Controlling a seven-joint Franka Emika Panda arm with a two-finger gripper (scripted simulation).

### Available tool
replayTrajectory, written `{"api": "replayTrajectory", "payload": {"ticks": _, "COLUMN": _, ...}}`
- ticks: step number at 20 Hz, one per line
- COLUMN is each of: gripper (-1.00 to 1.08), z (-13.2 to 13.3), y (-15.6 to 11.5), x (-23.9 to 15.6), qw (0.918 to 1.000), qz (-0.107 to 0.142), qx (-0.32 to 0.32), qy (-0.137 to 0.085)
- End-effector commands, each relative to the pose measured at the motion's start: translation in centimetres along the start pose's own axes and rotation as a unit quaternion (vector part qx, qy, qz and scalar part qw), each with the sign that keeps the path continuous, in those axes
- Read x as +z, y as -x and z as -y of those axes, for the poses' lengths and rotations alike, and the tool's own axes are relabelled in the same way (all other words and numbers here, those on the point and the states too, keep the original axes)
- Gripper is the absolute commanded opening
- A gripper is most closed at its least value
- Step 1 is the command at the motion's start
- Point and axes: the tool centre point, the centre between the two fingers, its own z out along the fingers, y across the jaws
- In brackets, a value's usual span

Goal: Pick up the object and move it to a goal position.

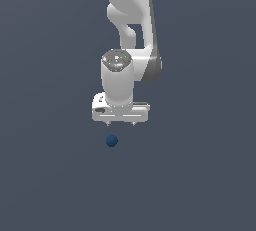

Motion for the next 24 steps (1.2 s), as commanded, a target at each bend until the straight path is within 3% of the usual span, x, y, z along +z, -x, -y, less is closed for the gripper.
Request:
{"api": "replayTrajectory", "payload": {"ticks": 1, "gripper": 1.0, "z": -1.2, "y": -0.6, "x": 1.6, "qw": 0.9999, "qz": 0.005, "qx": 0.011, "qy": -0.001}}
{"api": "replayTrajectory", "payload": {"ticks": 11, "gripper": 1.0, "z": -4.3, "y": -2.0, "x": 6.1, "qw": 0.9991, "qz": 0.016, "qx": 0.039, "qy": -0.003}}
{"api": "replayTrajectory", "payload": {"ticks": 24, "gripper": 1.0, "z": -4.6, "y": -2.0, "x": 8.5, "qw": 0.999, "qz": 0.018, "qx": 0.042, "qy": -0.003}}
